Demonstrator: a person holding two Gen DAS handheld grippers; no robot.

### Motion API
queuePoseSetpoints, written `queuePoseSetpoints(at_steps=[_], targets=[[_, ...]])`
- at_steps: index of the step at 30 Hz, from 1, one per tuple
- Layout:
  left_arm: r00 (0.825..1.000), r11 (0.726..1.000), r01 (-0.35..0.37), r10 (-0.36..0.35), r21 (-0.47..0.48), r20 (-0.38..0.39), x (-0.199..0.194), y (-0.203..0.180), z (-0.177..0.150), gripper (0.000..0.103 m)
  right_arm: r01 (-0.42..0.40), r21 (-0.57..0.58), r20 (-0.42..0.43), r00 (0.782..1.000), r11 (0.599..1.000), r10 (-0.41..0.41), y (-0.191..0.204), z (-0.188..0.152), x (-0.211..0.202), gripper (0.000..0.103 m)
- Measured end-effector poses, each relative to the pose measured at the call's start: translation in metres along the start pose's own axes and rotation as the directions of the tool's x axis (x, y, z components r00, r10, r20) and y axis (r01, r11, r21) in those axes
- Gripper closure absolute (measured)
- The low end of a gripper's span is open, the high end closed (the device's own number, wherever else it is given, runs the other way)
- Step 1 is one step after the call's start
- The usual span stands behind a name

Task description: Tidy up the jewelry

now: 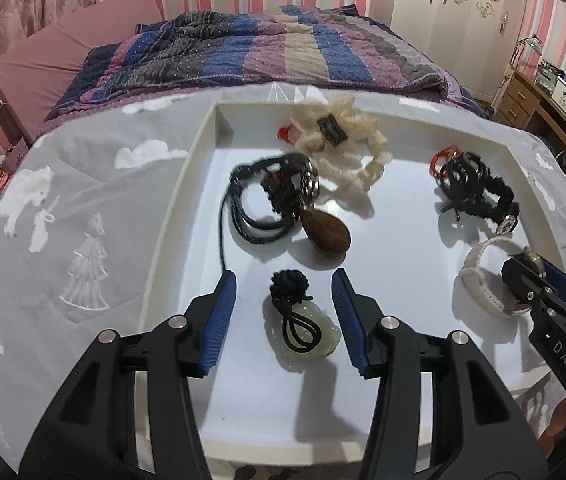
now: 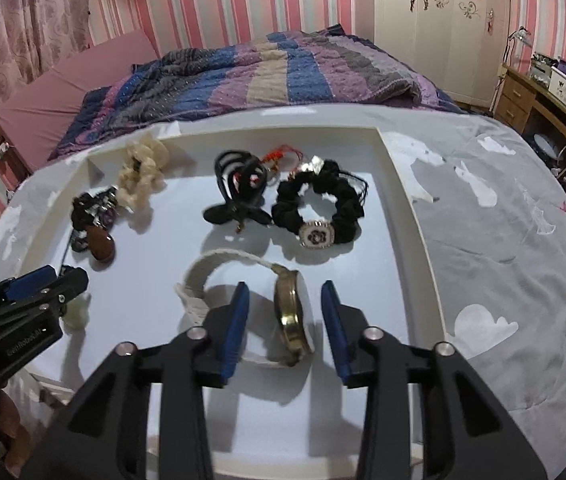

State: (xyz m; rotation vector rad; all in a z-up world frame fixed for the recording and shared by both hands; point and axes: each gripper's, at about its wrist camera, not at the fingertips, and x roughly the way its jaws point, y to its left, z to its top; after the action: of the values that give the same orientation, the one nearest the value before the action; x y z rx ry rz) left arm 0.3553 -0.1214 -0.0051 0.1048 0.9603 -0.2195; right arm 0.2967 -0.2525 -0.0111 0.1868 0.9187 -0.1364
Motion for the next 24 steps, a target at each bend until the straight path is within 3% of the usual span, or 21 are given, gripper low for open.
queuePoseSetpoints(at_steps=[3,7,10,12,15,21,24], targets=[[0.999,1.000,-0.022,0.023,-0.016,0.034,-0.020,0.010,0.006,0.037,-0.009,-0.016,0.014,1.000,1.000,0.009,0.003,0.006,-0.010,0.054],[0.995,0.998,-0.061,0.062,-0.020,0.078,-0.046,0.022,0.006,0.015,0.010,-0.042,0.037,0.999,0.999,-0.009,0.006,0.012,-0.024,0.034],[0.992,0.996,-0.092,0.093,-0.020,0.090,-0.060,0.028,-0.001,0.006,0.029,-0.057,0.045,0.999,0.998,-0.026,0.008,0.012,-0.033,0.026],[0.992,0.995,-0.095,0.097,-0.025,0.086,-0.068,0.031,-0.006,0.003,0.028,-0.061,0.042,0.999,0.998,-0.026,0.007,0.008,-0.036,0.024],[0.992,0.994,-0.099,0.101,-0.035,0.077,-0.077,0.035,-0.015,0.003,0.047,-0.052,0.047,0.998,0.998,-0.045,0.005,0.002,-0.043,0.009],[0.987,0.990,-0.130,0.134,-0.048,0.086,-0.095,0.039,-0.041,0.003,0.084,-0.064,0.125,0.989,0.994,-0.075,0.004,-0.016,-0.076,0.003],[0.987,0.992,-0.108,0.114,-0.058,0.116,-0.110,0.036,-0.060,0.003,0.083,-0.087,0.146,0.987,0.993,-0.069,0.009,-0.029,-0.093,0.003]])
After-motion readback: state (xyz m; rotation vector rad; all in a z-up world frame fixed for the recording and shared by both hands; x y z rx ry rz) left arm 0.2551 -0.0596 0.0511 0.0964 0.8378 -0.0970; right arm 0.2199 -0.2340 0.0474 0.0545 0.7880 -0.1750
